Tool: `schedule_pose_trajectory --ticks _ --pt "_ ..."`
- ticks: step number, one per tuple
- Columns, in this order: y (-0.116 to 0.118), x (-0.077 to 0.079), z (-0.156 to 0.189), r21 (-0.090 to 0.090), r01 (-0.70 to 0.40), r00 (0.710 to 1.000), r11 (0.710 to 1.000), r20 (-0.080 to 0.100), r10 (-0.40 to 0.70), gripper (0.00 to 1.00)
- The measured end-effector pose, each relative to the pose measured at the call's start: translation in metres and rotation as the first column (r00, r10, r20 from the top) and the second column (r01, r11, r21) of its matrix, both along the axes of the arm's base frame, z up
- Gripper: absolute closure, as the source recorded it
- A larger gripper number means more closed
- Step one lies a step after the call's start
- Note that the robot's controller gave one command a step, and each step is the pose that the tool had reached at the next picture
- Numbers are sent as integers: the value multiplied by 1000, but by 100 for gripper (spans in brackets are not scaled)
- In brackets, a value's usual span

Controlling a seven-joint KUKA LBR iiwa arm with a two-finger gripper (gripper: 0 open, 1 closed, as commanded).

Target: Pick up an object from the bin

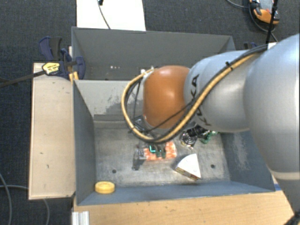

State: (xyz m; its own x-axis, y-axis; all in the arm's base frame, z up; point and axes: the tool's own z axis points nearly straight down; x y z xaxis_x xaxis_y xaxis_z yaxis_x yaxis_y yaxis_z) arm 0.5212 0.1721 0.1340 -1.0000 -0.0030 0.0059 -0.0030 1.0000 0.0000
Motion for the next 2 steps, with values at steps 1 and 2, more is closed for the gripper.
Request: schedule_pose_trajectory --ticks 1,2 --pt "-1 2 4 1 4 1000 1000 8 -4 0" --pt "-40 21 -28 4 -53 999 999 13 53 0"
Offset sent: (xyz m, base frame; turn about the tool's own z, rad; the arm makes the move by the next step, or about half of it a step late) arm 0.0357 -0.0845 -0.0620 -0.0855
